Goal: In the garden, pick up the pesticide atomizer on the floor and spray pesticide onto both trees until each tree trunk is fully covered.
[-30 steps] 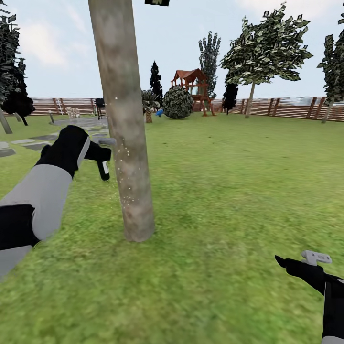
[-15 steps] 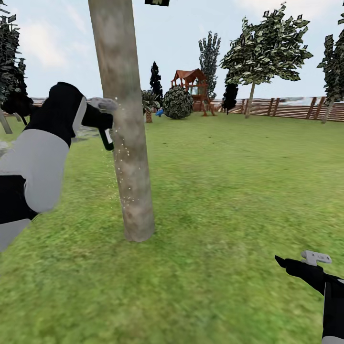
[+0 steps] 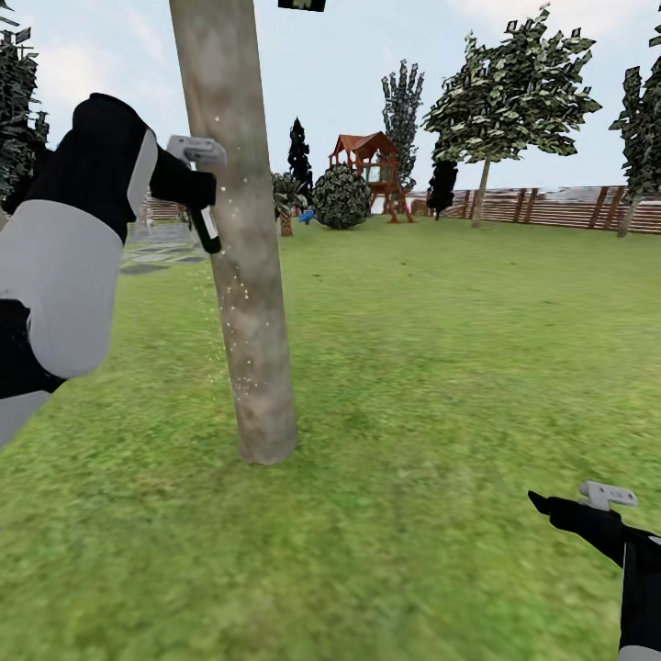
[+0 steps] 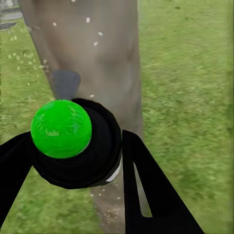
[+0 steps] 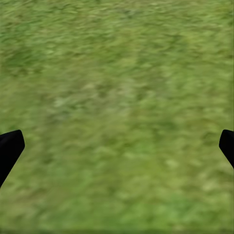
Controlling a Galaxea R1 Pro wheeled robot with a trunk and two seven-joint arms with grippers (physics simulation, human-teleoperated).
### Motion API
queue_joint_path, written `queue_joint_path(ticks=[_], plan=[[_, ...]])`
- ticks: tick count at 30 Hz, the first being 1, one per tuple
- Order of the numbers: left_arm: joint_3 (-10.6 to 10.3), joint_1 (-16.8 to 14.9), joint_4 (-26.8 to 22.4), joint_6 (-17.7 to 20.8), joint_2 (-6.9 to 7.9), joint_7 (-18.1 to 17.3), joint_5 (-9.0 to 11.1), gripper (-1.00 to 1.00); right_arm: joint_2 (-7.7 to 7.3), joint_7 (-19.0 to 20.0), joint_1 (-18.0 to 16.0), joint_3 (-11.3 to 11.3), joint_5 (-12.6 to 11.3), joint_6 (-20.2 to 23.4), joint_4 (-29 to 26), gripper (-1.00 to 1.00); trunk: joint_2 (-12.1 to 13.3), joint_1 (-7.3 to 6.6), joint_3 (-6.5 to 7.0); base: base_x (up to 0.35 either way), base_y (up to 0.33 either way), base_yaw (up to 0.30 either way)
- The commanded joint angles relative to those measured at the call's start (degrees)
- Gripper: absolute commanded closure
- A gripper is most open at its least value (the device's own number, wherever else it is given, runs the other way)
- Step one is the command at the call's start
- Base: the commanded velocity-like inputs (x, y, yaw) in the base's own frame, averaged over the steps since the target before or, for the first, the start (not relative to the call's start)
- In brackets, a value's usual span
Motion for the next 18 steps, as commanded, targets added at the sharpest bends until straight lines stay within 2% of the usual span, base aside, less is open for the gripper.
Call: queue_joint_path(ticks=[1, 7, 15, 18], plan=[[0.0, -0.34, 0.36, 0.01, -0.06, 0.0, -0.03, 1.0, 0.0, 0.0, -0.01, -0.01, 0.0, 0.0, 0.0, -1.0, 0.0, 0.0, 0.0, 0.0, 0.0, 0.0], [-0.17, -0.62, 8.13, -0.15, -0.2, 0.0, -0.06, 1.0, 0.0, 0.0, 0.01, -0.01, 0.0, 0.0, 0.0, -1.0, 0.0, 0.0, 0.0, 0.0, 0.0, 0.0], [-0.15, -0.01, 13.2, -0.49, -0.29, 0.09, -0.17, 1.0, 0.0, 0.01, 0.01, -0.01, 0.0, 0.0, 0.0, -1.0, 0.0, 0.0, 0.0, 0.0, 0.0, 0.0], [-0.1, 0.5, 16.88, -0.93, -0.29, 0.04, -0.23, 1.0, 0.0, 0.0, -0.01, -0.01, 0.0, 0.0, 0.0, -1.0, 0.0, 0.0, 0.0, 0.0, 0.0, 0.0]])
